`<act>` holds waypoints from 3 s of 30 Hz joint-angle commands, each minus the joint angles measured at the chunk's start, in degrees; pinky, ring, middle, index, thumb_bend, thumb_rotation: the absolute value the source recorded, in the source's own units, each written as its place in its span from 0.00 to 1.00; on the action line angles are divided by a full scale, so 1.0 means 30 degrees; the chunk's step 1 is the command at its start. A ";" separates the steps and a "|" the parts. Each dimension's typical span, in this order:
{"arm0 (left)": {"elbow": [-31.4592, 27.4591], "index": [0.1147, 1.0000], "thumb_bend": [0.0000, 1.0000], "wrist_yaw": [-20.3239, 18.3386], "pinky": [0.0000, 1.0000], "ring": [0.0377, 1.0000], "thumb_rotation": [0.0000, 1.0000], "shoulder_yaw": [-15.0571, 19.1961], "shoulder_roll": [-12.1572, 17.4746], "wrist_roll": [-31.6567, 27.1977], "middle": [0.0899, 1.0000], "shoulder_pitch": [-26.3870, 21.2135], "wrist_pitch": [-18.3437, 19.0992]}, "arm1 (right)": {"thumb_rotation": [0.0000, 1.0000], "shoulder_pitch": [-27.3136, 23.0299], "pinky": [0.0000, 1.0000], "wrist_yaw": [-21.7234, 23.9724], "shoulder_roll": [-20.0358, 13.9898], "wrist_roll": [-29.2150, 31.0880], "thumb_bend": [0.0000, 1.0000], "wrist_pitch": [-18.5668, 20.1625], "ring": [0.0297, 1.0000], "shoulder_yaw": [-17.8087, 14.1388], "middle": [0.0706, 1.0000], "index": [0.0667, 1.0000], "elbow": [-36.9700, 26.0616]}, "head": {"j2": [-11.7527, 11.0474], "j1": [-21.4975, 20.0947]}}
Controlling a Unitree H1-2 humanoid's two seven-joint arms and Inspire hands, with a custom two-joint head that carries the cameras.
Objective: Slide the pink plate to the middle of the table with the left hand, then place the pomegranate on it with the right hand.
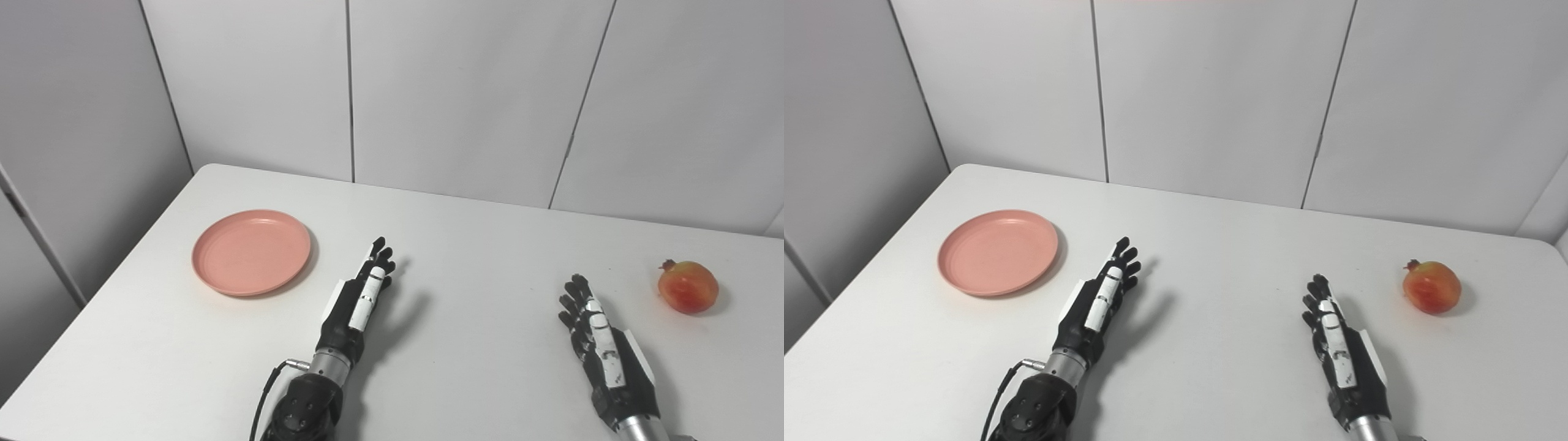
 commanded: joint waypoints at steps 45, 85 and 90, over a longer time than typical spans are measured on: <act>0.1137 0.97 0.39 0.0556 0.95 0.96 1.00 -0.0034 -0.1056 -0.0340 0.97 -0.0596 -0.0481 | 1.00 -0.0101 1.00 0.0217 -0.0008 0.1012 0.06 -0.0139 1.00 -0.0591 1.00 1.00 0.0189 | -0.2140 0.2929; -0.6862 0.96 0.44 0.0295 0.96 0.96 1.00 0.2249 0.1506 -0.1460 0.97 -0.2434 0.2668 | 1.00 0.0105 1.00 0.0126 0.0091 0.0648 0.03 -0.0210 1.00 -0.0322 1.00 1.00 0.0028 | -0.3136 0.3103; -0.6654 0.97 0.45 0.0231 0.96 0.96 1.00 0.3021 0.2309 -0.1523 0.97 -0.2801 0.2396 | 1.00 0.0102 1.00 0.0018 0.0127 0.0554 0.02 -0.0165 1.00 -0.0274 1.00 1.00 0.0013 | -0.3240 0.3119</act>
